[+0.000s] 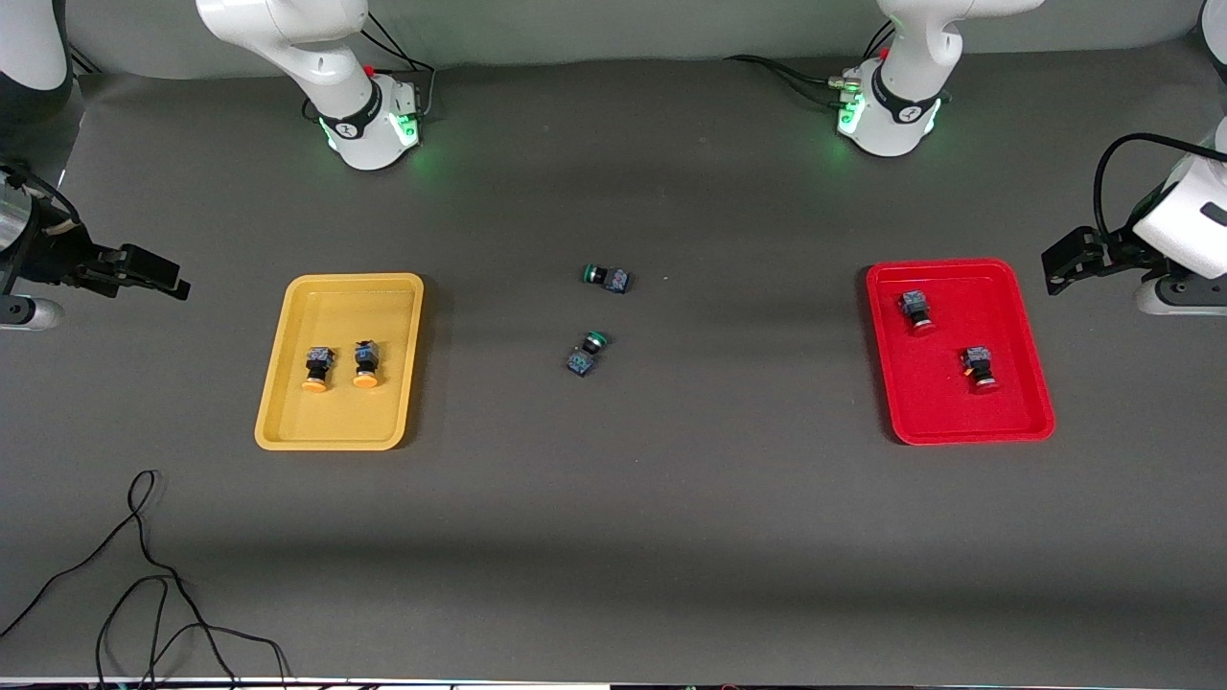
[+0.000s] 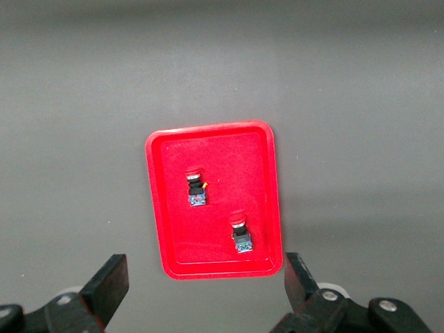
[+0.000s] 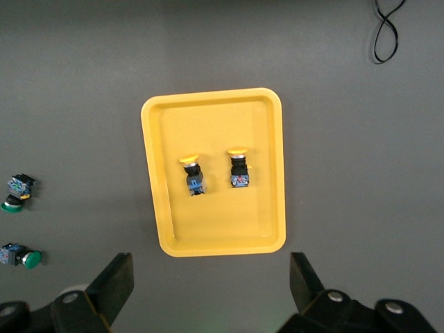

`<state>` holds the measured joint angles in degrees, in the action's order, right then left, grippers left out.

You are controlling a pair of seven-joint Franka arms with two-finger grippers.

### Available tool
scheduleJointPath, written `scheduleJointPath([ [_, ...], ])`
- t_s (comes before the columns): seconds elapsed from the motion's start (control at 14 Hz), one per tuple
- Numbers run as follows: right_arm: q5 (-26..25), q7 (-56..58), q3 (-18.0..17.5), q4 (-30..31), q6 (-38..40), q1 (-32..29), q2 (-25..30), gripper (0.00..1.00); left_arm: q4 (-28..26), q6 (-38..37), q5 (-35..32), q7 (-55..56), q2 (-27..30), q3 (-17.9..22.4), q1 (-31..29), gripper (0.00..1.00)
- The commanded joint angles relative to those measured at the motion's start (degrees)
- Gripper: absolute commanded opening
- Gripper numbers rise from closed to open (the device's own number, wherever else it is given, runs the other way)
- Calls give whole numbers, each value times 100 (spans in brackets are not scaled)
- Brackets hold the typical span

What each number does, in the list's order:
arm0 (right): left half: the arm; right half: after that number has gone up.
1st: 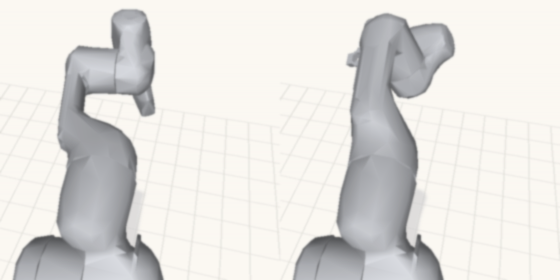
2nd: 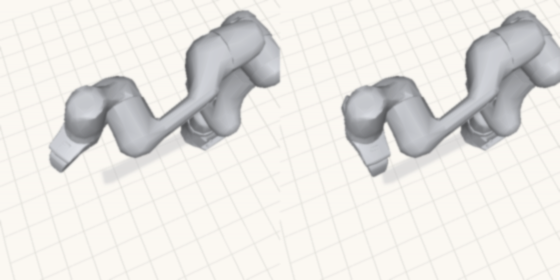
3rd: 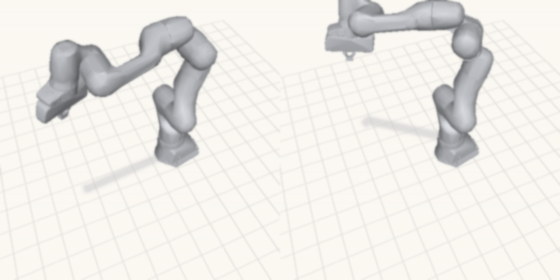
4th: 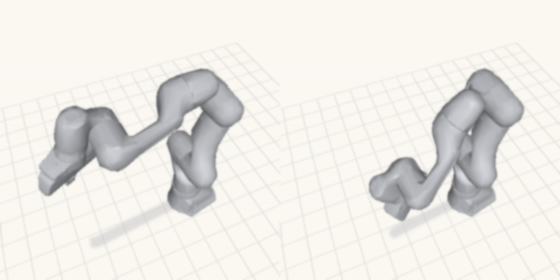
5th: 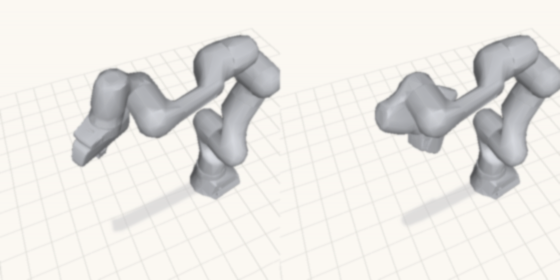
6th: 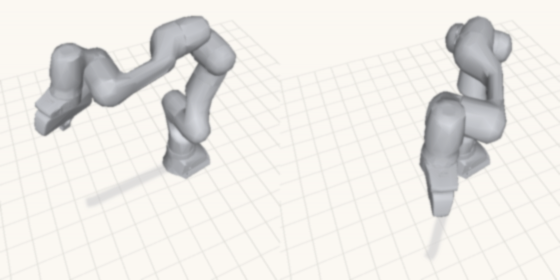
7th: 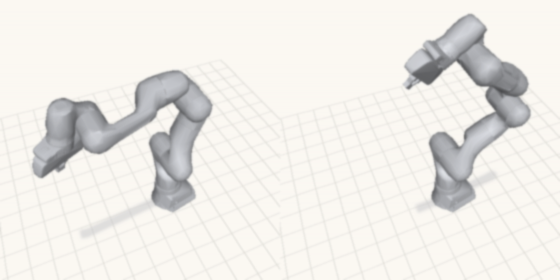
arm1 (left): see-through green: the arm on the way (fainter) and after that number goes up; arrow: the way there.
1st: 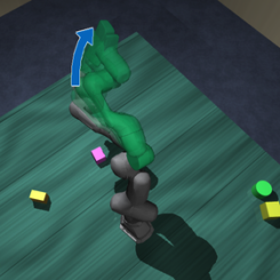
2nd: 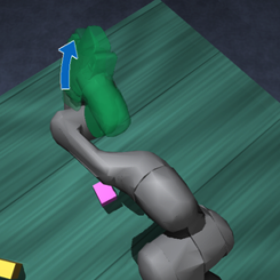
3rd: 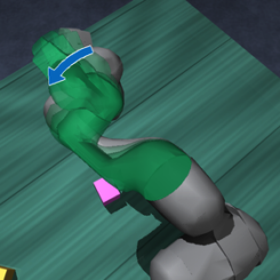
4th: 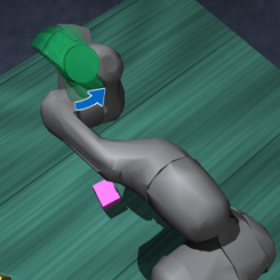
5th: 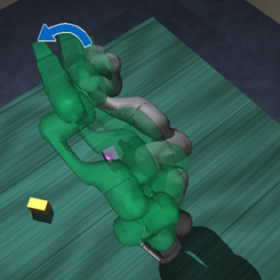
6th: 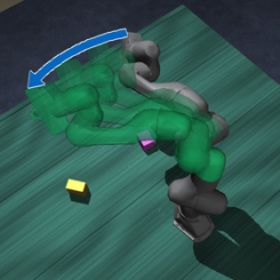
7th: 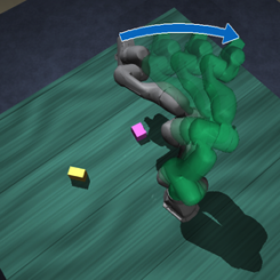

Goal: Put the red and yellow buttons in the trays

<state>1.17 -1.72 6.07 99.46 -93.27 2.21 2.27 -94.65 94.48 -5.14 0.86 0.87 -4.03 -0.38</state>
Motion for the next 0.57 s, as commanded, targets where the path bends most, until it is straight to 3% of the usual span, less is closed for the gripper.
scheduleJointPath([
  [0.0,-328,-127,-88,-94,177,-28,37,100,70,-88,22,-68,1,-19,-6,100],
  [0.5,-302,-127,-88,-94,239,-28,46,100,-238,-52,22,-25,185,-19,3,100],
])
